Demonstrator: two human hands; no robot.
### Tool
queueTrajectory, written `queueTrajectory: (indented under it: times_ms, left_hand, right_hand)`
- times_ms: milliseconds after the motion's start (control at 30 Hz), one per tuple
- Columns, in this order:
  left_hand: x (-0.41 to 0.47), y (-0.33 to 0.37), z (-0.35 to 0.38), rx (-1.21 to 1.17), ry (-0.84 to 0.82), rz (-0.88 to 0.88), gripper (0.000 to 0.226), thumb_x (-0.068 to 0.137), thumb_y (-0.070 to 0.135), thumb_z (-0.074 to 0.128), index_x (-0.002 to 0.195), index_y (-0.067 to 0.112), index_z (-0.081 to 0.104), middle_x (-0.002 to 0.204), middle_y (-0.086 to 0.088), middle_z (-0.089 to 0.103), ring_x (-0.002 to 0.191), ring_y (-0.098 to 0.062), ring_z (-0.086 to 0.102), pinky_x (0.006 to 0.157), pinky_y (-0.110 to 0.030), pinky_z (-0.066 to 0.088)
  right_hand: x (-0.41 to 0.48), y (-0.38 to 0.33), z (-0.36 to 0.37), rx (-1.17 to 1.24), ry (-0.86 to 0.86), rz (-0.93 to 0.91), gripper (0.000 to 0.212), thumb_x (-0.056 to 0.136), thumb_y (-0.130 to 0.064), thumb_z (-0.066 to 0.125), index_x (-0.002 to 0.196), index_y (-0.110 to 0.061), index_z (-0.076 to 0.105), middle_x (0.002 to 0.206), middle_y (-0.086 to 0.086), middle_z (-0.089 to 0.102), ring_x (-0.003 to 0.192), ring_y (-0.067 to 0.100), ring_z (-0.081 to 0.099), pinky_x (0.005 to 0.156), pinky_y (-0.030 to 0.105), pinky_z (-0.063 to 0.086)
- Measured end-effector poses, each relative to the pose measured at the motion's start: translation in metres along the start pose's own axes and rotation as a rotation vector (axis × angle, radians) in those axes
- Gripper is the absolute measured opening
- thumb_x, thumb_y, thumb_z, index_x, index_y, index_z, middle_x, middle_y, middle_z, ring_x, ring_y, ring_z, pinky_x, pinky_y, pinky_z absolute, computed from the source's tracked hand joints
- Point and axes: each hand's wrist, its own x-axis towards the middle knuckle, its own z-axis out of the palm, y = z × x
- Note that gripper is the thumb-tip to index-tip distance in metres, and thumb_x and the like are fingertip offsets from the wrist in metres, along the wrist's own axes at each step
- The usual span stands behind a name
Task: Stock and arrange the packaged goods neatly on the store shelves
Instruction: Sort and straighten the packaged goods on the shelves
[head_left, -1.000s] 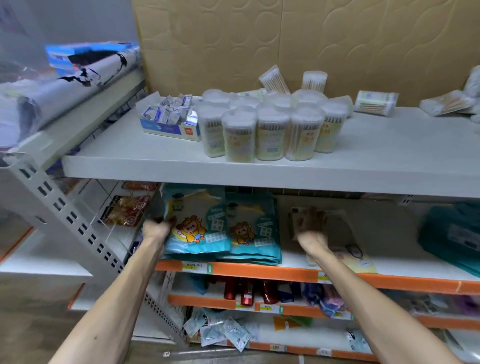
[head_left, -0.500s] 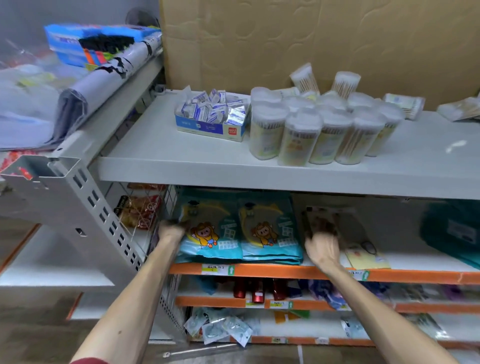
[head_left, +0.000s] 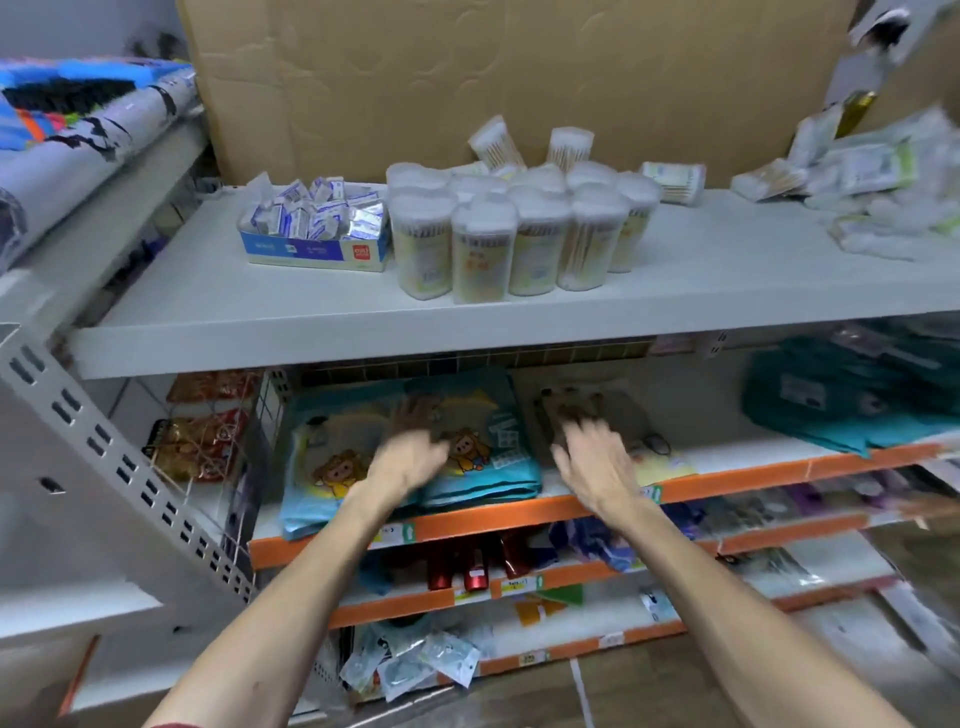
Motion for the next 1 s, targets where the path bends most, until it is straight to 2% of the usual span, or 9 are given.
queueTrajectory:
  times_ms: [67,133,200,333,467,600,700,833,1000]
  left_hand:
    - [0.001,0.041,0.015,0.055,0.009,0.236,0.051,0.097,0.034,0.047,0.144,0.014,0.039,0.145,-0.014,0.044,0.131,-0.032,0.044,0.106,-0.038,0.037]
    - [0.006,0.080,0.031,0.110,0.039,0.431,0.062,0.094,0.035,0.050,0.150,0.017,0.029,0.151,-0.013,0.037,0.137,-0.030,0.037,0.112,-0.038,0.033]
    - [0.009,0.120,0.047,0.166,0.066,0.557,0.067,0.093,0.031,0.054,0.150,0.011,0.026,0.151,-0.016,0.035,0.138,-0.033,0.035,0.113,-0.038,0.030]
    - [0.005,0.193,0.075,0.292,0.130,0.743,0.068,0.092,0.034,0.053,0.149,0.010,0.026,0.145,-0.014,0.040,0.125,-0.035,0.047,0.099,-0.044,0.043]
    - [0.008,0.251,0.110,0.355,0.125,0.952,0.073,0.083,0.032,0.060,0.146,0.005,0.033,0.150,-0.015,0.036,0.137,-0.033,0.036,0.107,-0.046,0.039]
    - [0.003,0.307,0.157,0.384,0.051,1.017,0.076,0.080,0.032,0.061,0.145,0.002,0.036,0.151,-0.017,0.035,0.140,-0.035,0.032,0.111,-0.048,0.034]
    - [-0.005,0.352,0.192,0.389,0.010,1.040,0.074,0.081,0.040,0.046,0.143,0.002,0.037,0.149,-0.017,0.037,0.139,-0.035,0.034,0.110,-0.049,0.036]
    - [-0.020,0.418,0.234,0.386,0.034,1.059,0.076,0.081,0.029,0.064,0.146,0.003,0.034,0.153,-0.015,0.033,0.143,-0.033,0.029,0.115,-0.046,0.030]
    - [-0.045,0.490,0.280,0.395,0.049,1.075,0.079,0.086,0.029,0.059,0.151,0.005,0.022,0.158,-0.012,0.021,0.147,-0.029,0.018,0.118,-0.045,0.022]
  right_hand:
    - [-0.006,0.016,-0.016,-0.077,0.044,-0.112,0.041,0.095,-0.034,0.049,0.131,-0.017,0.052,0.122,0.007,0.059,0.114,0.029,0.049,0.092,0.041,0.040]
    - [-0.013,0.036,-0.031,-0.133,0.069,-0.119,0.045,0.092,-0.037,0.053,0.132,-0.017,0.051,0.126,0.005,0.057,0.118,0.029,0.047,0.093,0.041,0.041]
    - [-0.024,0.061,-0.045,-0.147,0.087,-0.071,0.051,0.088,-0.037,0.057,0.134,-0.018,0.049,0.134,0.005,0.053,0.126,0.029,0.044,0.096,0.042,0.042]
    - [-0.061,0.123,-0.066,-0.110,0.096,0.086,0.062,0.090,-0.035,0.056,0.147,-0.019,0.037,0.153,0.003,0.035,0.140,0.028,0.031,0.108,0.044,0.036]
    - [-0.106,0.187,-0.077,-0.084,0.112,0.236,0.060,0.094,-0.033,0.051,0.149,-0.020,0.031,0.157,0.001,0.027,0.142,0.025,0.024,0.113,0.043,0.028]
    - [-0.150,0.252,-0.084,-0.100,0.096,0.373,0.060,0.095,-0.037,0.050,0.149,-0.020,0.030,0.154,0.000,0.032,0.140,0.025,0.026,0.109,0.042,0.031]
    - [-0.179,0.299,-0.092,-0.084,0.098,0.424,0.058,0.096,-0.035,0.049,0.148,-0.020,0.031,0.153,0.000,0.032,0.139,0.024,0.026,0.111,0.042,0.031]
    - [-0.210,0.365,-0.100,-0.076,0.115,0.445,0.057,0.098,-0.035,0.047,0.150,-0.021,0.028,0.155,0.000,0.029,0.142,0.025,0.024,0.113,0.041,0.025]
    - [-0.238,0.447,-0.111,-0.094,0.119,0.453,0.056,0.097,-0.034,0.049,0.148,-0.020,0.031,0.153,0.002,0.032,0.139,0.024,0.026,0.109,0.040,0.031]
